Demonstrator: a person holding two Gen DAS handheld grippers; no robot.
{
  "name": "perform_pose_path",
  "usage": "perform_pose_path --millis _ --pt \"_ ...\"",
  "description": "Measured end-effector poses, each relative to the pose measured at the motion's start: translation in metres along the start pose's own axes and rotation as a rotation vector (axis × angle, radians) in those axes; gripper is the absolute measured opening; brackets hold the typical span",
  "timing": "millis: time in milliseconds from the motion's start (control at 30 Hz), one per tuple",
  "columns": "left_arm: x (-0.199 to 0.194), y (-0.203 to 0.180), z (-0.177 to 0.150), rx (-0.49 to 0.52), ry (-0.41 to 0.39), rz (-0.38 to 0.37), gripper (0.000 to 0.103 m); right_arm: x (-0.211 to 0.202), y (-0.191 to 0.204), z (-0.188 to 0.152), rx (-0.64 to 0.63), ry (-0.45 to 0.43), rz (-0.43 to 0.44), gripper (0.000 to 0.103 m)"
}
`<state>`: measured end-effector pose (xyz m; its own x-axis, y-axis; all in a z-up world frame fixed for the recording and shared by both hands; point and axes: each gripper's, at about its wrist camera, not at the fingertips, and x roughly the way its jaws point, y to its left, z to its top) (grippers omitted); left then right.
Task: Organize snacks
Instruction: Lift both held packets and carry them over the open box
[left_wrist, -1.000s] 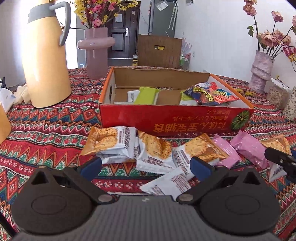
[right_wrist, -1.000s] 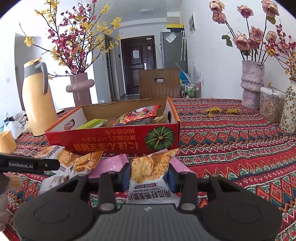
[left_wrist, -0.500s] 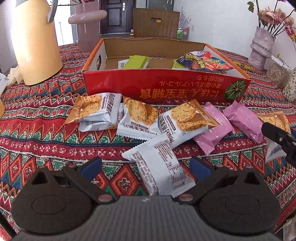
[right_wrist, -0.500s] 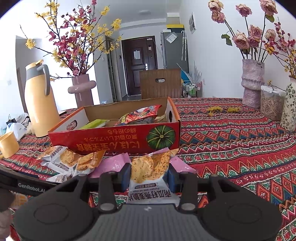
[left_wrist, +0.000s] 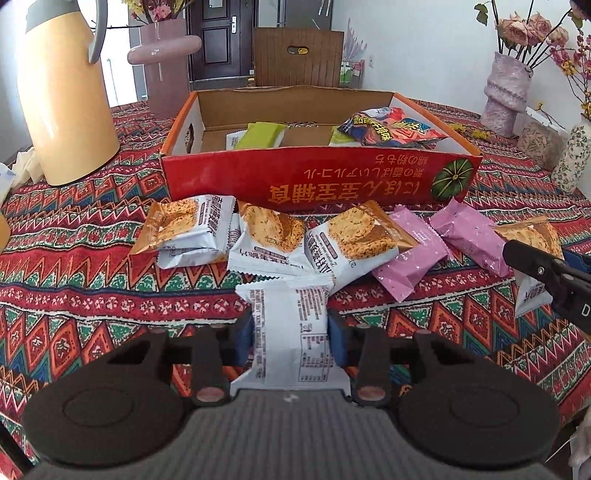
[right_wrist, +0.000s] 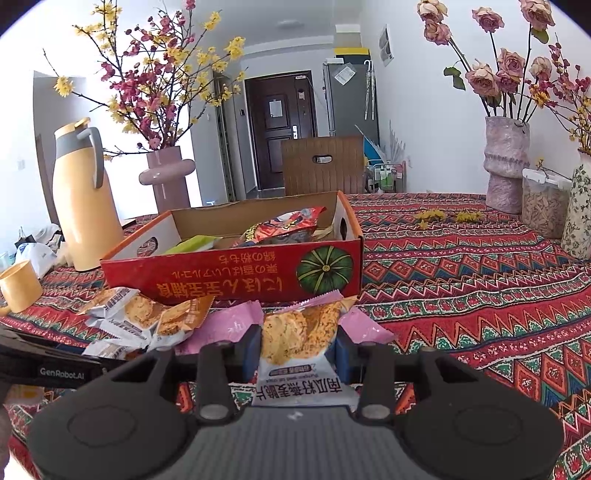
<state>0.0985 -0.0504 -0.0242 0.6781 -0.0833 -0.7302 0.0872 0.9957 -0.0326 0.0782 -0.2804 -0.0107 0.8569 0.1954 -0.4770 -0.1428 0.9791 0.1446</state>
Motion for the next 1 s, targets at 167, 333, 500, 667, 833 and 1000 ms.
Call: perform_pose_path --millis 167,333,500,667,833,1000 --pt "-0.010 0.002 0.006 -0.001 -0.044 0.002 0.041 0.000 0.006 0.002 -0.009 -0.002 0.010 0.039" --pt "-0.018 0.004 0.017 -0.005 -0.092 -0.007 0.041 0.001 0.012 0.009 -0.020 -0.014 0.019 0.039" --pt "-0.025 0.005 0.032 -0.005 -0.144 -0.006 0.041 0.006 0.017 0.021 -0.033 -0.037 0.025 0.039" --pt "-0.027 0.005 0.050 -0.007 -0.186 -0.005 0.041 0.013 0.022 0.034 -0.039 -0.059 0.033 0.039" --pt "-0.026 0.005 0.069 -0.017 -0.226 -0.006 0.041 0.025 0.028 0.051 -0.046 -0.082 0.042 0.039" --pt "-0.022 0.003 0.087 -0.028 -0.254 -0.002 0.041 0.041 0.036 0.068 -0.052 -0.096 0.053 0.039"
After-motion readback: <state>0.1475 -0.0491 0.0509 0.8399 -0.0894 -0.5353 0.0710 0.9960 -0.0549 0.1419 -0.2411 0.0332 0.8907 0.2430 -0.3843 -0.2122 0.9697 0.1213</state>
